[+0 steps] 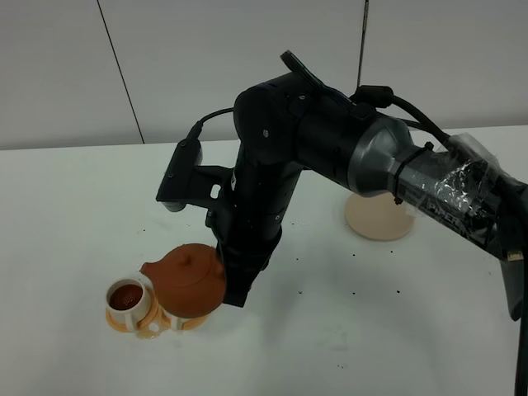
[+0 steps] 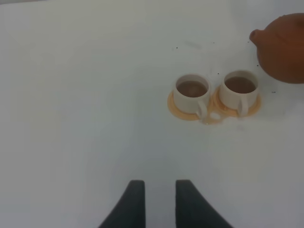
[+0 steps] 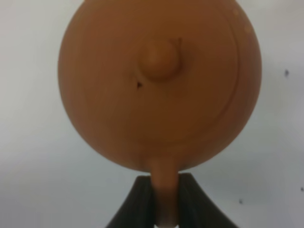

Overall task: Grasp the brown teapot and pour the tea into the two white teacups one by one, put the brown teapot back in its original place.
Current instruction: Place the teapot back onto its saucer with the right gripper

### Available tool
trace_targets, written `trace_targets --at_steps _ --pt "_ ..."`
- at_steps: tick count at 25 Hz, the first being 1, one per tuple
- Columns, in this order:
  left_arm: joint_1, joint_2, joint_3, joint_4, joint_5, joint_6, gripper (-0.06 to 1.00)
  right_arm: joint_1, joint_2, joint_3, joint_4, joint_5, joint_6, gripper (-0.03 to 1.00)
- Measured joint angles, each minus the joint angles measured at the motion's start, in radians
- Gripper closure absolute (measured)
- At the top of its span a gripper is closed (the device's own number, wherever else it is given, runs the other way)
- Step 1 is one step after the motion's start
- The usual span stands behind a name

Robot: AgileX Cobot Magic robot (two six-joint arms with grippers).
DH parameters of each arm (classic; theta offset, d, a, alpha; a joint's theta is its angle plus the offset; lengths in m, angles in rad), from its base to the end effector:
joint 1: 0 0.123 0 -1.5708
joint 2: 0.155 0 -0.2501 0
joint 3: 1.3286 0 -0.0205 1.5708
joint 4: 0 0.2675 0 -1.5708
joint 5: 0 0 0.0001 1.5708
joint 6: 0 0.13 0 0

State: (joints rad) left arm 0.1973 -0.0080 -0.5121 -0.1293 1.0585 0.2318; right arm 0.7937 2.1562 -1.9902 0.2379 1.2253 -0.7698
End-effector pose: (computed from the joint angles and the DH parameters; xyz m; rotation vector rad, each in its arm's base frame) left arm 0.0783 0.0008 0.2731 0.0421 2.0169 0.1187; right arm 0.3100 0.3563 0.1850 -1.9623 2.0797 0.3415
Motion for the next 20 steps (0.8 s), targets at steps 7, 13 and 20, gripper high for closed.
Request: trace_targets --at_steps 7,13,20 --pt "0.0 0.0 0.0 0.0 0.0 0.0 0.71 -0.001 0.032 -0.003 0.015 0.001 -0.007 0.87" --pt "0.0 0.0 0.0 0.0 0.0 0.0 0.71 -0.002 0.031 -0.003 0.014 -0.015 -0.007 0.87" --pt "0.0 0.0 0.0 0.0 0.0 0.0 0.71 -0.002 0.032 -0.003 0.011 -0.023 -0.007 0.87"
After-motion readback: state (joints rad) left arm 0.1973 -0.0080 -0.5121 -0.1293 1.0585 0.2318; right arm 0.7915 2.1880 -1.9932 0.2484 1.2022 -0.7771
